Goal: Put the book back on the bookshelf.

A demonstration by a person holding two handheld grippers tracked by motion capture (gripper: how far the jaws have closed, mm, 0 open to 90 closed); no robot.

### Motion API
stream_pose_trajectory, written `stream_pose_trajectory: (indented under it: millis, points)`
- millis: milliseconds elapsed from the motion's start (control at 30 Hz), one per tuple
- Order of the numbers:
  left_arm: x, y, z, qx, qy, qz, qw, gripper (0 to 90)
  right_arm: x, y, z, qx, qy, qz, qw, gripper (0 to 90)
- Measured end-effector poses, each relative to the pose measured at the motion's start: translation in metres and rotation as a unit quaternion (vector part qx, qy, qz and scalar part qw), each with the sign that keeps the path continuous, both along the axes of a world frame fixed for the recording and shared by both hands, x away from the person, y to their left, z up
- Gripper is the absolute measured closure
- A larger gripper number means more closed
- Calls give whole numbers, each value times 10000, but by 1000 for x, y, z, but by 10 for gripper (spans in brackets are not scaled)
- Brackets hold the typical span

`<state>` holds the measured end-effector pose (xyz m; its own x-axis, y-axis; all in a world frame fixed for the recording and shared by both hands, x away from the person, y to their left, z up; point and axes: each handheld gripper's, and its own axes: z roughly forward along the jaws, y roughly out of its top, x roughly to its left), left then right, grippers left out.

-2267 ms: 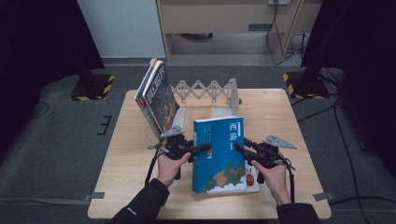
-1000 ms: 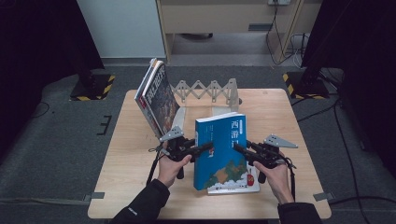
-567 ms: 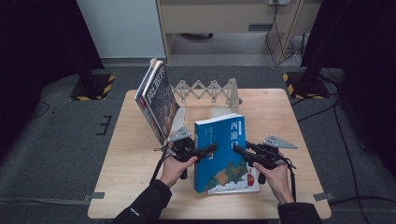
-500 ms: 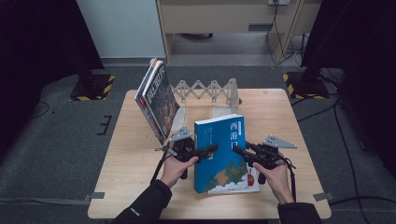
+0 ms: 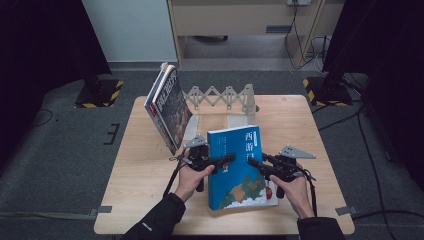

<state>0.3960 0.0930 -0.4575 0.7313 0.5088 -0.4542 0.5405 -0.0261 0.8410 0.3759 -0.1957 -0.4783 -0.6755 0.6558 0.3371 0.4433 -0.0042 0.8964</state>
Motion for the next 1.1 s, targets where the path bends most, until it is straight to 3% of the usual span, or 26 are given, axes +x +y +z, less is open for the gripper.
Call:
stream_pose_trajectory:
  millis: [267, 433, 667, 900, 1067, 1100]
  points:
    - [-2, 0, 2, 2, 56, 51, 10000, 587, 1, 0, 0, 56, 36, 30, 10000, 514]
    - [-4, 1, 13, 28, 201, -86, 9998, 599, 1, -3, 0, 228, 88, 87, 9997, 478]
    - [-9, 2, 28, 87, 223, -209, 9995, 604, -2, -8, 5, 308, -66, 137, 9994, 444]
    - [-15, 13, 53, 127, -31, -182, 9997, 605, -4, -30, 7, 445, -159, -156, 9988, 390]
    - [-15, 22, 63, 158, -158, -39, 9997, 605, -2, -38, 4, 287, -117, -350, 9989, 359]
    - [-14, 28, 67, 183, -189, 98, 9996, 605, -1, -40, 1, 167, -72, -467, 9987, 359]
